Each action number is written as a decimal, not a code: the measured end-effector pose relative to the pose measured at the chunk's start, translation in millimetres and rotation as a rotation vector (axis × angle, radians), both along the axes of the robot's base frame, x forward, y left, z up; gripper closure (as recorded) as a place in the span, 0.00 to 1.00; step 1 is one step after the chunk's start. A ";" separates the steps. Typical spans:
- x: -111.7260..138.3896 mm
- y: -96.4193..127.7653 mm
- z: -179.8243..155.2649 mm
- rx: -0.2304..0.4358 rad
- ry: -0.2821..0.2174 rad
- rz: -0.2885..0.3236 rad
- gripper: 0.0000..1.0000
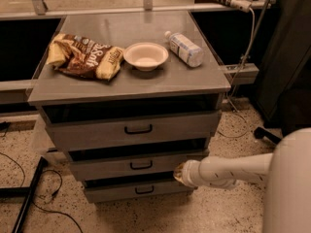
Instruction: Close middle drawer
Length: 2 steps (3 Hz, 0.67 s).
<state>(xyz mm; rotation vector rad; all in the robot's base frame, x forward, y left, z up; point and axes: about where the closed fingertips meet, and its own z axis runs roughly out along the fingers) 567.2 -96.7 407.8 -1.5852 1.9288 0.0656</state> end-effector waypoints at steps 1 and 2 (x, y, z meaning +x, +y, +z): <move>-63.1 -3.2 17.3 0.053 0.062 0.056 1.00; -88.2 -24.0 15.4 0.080 0.116 0.030 0.81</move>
Offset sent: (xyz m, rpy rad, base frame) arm -0.0486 -0.0007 0.0150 0.0386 0.0399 0.0478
